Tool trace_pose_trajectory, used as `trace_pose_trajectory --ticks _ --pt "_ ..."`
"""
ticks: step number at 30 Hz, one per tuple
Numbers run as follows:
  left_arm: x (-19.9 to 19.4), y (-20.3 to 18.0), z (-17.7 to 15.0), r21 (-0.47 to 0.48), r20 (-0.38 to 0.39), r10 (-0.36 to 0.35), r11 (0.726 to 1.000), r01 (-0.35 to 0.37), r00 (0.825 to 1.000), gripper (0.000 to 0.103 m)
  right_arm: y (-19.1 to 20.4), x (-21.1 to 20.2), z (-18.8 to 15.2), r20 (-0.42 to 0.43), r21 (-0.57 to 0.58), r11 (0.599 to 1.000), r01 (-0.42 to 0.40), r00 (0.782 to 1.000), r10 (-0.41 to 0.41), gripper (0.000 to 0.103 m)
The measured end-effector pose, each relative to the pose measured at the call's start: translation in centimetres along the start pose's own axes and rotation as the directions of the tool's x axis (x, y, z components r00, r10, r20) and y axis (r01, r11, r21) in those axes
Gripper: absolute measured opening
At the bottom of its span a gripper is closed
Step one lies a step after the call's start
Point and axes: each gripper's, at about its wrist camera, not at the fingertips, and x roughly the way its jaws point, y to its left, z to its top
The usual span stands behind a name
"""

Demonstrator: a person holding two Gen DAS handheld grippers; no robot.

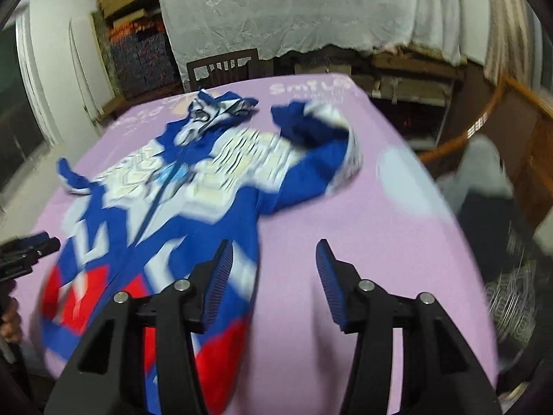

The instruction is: Fold large clothes

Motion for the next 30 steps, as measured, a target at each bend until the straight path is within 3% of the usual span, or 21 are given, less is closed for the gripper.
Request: trace_pose_trajectory --ticks 2,5,9,11,14,17,20,22,23,24,28,30 --pt "2.2 -0.6 2.4 0.013 -0.029 0.001 1.000 0.000 1.000 0.073 0.4 1.9 2.2 -0.008 -0.047 0.998 0.030 1.000 -0.030 0.065" --pt "5.1 -0.6 5.0 0.007 -0.039 0.021 1.000 -0.020 0.999 0.081 1.4 4.5 5.1 0.004 -0.126 0.988 0.094 0.996 -0.094 0.071" --pt "8.6 0.7 6.0 -0.037 -0.037 0.051 0.998 -0.052 0.998 0.083 2.4 8.4 9.2 0.028 -0.214 0.961 0.177 0.984 -0.175 0.078" --pt "10.4 1.6 5.9 -0.053 -0.074 0.033 0.998 -0.037 0.997 0.084 2.6 10.9 11.1 0.023 -0.244 0.946 0.212 0.977 -0.213 0.078" --pt "10.1 0.6 5.7 0.031 -0.005 0.110 0.993 -0.110 0.994 0.091 2.9 14.6 13.3 -0.003 -0.288 0.924 0.251 0.965 -0.263 0.079" --pt "10.0 0.2 5.8 0.041 0.016 0.148 0.988 -0.148 0.989 0.099 2.5 18.8 15.1 -0.030 -0.321 0.898 0.302 0.944 -0.328 0.079" --pt "10.3 1.2 6.1 -0.009 -0.009 0.098 0.995 -0.098 0.995 0.100 1.5 21.4 15.6 -0.074 -0.306 0.893 0.331 0.926 -0.369 0.078" --pt "10.4 1.8 6.2 -0.041 -0.014 0.058 0.997 -0.059 0.998 0.100 0.3 22.0 15.4 -0.104 -0.274 0.905 0.324 0.926 -0.363 0.062" --pt "10.4 1.7 6.2 -0.034 -0.010 0.064 0.997 -0.064 0.998 0.100 -0.3 21.9 15.3 -0.120 -0.250 0.917 0.310 0.930 -0.347 0.036" --pt "10.2 1.6 6.3 -0.034 -0.005 0.073 0.997 -0.073 0.997 0.100 -1.0 21.5 15.1 -0.129 -0.218 0.929 0.299 0.935 -0.331 0.020" --pt "10.3 1.7 6.4 -0.052 0.005 0.052 0.997 -0.052 0.999 0.100 -5.6 15.6 15.2 -0.070 -0.004 0.969 0.245 0.967 -0.245 0.018" --pt "10.2 1.7 6.3 -0.054 0.009 0.051 0.997 -0.050 0.999 0.100 -8.8 12.0 14.6 -0.027 0.117 0.971 0.208 0.978 -0.206 0.018"
